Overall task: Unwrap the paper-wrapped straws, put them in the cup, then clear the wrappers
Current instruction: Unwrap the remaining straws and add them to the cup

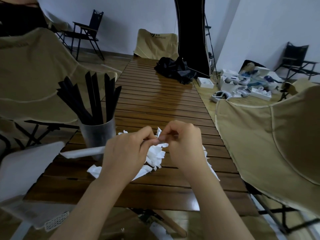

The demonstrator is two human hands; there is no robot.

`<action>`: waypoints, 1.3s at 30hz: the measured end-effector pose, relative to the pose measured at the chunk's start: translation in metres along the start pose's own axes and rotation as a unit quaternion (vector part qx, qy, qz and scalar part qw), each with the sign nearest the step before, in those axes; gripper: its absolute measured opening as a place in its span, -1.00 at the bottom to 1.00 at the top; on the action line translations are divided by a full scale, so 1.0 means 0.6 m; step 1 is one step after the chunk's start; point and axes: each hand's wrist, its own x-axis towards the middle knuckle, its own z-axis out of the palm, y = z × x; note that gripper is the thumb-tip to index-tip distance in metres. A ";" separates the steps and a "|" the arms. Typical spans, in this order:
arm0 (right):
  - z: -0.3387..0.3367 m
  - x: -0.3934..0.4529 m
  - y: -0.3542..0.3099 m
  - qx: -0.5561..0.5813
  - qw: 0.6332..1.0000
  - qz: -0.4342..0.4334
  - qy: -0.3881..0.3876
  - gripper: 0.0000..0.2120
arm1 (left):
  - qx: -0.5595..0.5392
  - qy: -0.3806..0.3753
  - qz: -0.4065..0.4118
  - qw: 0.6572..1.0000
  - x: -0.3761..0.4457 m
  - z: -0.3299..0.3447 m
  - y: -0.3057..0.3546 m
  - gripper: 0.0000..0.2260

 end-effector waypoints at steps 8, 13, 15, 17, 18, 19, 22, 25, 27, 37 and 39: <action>0.002 0.005 -0.005 0.099 0.991 0.095 0.011 -0.78 | 0.063 0.030 0.038 0.997 -0.009 -0.008 0.013 -0.88; 0.005 0.008 0.006 0.052 0.991 0.114 0.050 -0.85 | 0.037 0.008 0.047 0.998 -0.003 -0.005 0.007 -0.73; 0.008 0.009 0.012 0.033 0.989 0.126 0.067 -0.84 | 0.035 0.008 0.066 0.997 -0.002 -0.006 0.005 -0.81; 0.006 0.011 0.018 0.021 0.988 0.131 0.082 -0.83 | 0.022 0.004 0.068 0.997 -0.002 -0.008 0.003 -0.89; 0.003 0.013 0.021 0.011 0.986 0.133 0.095 -0.83 | 0.012 0.000 0.063 0.998 -0.002 -0.010 0.001 -0.90; -0.001 0.014 0.024 0.006 0.984 0.137 0.111 -0.84 | 0.002 -0.004 0.055 0.998 -0.003 -0.012 -0.002 -0.89; -0.013 0.021 0.036 0.006 0.977 0.153 0.152 -0.86 | -0.010 -0.023 0.029 0.999 -0.009 -0.017 -0.014 -0.81; -0.024 0.024 0.043 0.006 0.974 0.152 0.169 -0.87 | 0.003 -0.020 0.013 1.000 -0.015 -0.027 -0.028 -0.87; -0.025 0.025 0.046 0.011 0.973 0.152 0.171 -0.89 | 0.016 -0.021 -0.006 1.000 -0.017 -0.035 -0.036 -0.94; 0.016 0.030 0.068 -0.104 0.979 0.097 0.149 -0.74 | 0.075 -0.022 -0.104 0.991 -0.028 -0.035 -0.047 -0.91; 0.019 0.029 0.071 -0.119 0.978 0.086 0.149 -0.74 | 0.083 -0.030 -0.120 0.989 -0.028 -0.033 -0.042 -0.90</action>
